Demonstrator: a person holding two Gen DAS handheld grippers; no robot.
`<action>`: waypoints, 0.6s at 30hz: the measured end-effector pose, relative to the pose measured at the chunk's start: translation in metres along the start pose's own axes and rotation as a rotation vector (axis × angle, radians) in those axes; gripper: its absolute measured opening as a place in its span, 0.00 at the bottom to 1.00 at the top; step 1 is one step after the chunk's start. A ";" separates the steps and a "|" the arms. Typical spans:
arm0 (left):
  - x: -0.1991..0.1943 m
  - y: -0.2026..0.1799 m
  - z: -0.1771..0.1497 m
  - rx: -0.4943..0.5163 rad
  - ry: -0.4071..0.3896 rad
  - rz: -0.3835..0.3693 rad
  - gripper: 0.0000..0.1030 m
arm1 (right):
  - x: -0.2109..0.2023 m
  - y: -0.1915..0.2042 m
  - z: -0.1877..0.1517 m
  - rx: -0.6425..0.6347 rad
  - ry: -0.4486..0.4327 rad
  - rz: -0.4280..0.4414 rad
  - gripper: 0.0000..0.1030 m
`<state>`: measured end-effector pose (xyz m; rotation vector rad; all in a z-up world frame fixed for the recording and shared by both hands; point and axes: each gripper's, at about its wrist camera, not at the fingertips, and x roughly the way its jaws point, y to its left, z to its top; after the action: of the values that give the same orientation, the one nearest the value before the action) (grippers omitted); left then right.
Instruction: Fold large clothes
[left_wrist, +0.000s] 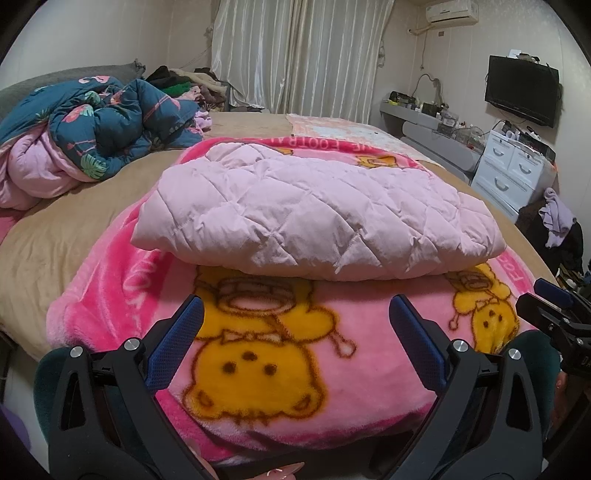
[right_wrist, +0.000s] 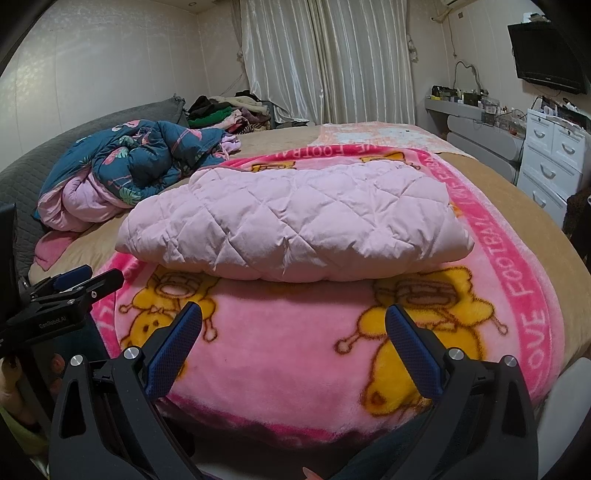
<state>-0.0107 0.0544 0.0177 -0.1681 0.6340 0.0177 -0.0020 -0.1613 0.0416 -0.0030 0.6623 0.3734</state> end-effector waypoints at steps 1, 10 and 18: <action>0.000 0.000 0.000 0.000 0.001 -0.002 0.91 | 0.000 0.000 0.000 0.001 0.001 0.000 0.96; 0.002 0.001 -0.001 0.003 0.005 -0.004 0.91 | 0.003 -0.001 -0.001 0.002 0.009 0.003 0.96; 0.003 0.001 -0.001 0.001 0.003 -0.004 0.91 | 0.006 -0.003 -0.003 0.008 0.010 -0.003 0.96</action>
<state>-0.0092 0.0550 0.0147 -0.1684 0.6361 0.0133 0.0021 -0.1625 0.0351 0.0016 0.6733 0.3682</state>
